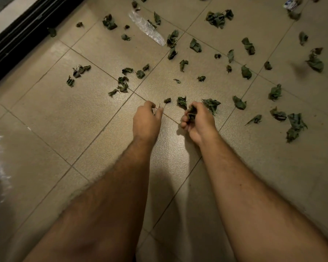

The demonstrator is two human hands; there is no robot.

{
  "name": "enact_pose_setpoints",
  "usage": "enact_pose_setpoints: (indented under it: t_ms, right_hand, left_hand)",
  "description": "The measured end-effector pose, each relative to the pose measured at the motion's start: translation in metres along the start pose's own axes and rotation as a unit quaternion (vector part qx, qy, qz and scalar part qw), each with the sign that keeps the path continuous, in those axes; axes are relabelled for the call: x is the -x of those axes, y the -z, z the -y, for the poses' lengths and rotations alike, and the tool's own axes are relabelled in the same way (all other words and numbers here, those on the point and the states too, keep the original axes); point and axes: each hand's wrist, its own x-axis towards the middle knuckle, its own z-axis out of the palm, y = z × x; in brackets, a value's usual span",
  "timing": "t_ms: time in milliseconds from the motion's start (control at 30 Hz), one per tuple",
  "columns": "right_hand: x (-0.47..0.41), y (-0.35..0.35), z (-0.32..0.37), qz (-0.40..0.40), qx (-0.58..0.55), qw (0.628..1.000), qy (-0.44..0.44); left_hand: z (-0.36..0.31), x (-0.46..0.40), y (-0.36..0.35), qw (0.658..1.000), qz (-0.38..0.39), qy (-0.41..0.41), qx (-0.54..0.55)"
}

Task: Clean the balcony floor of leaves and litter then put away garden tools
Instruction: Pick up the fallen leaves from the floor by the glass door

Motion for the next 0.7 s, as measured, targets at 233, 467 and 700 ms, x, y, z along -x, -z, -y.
enact_pose_setpoints:
  t_ms: [233, 467, 700]
  right_hand:
    - [-0.005, 0.009, 0.009, -0.036, -0.014, 0.999, -0.004]
    - [-0.027, -0.005, 0.013, -0.044, 0.486, 0.829, 0.272]
    - [-0.034, 0.000, -0.004, -0.050, 0.651, 0.688, 0.316]
  left_hand:
    - [0.004, -0.001, -0.009, 0.999, -0.003, 0.015, -0.044]
    - [-0.001, -0.004, 0.001, 0.990, -0.049, 0.056, 0.123]
    - [-0.018, -0.033, -0.008, 0.997, 0.023, -0.064, -0.020]
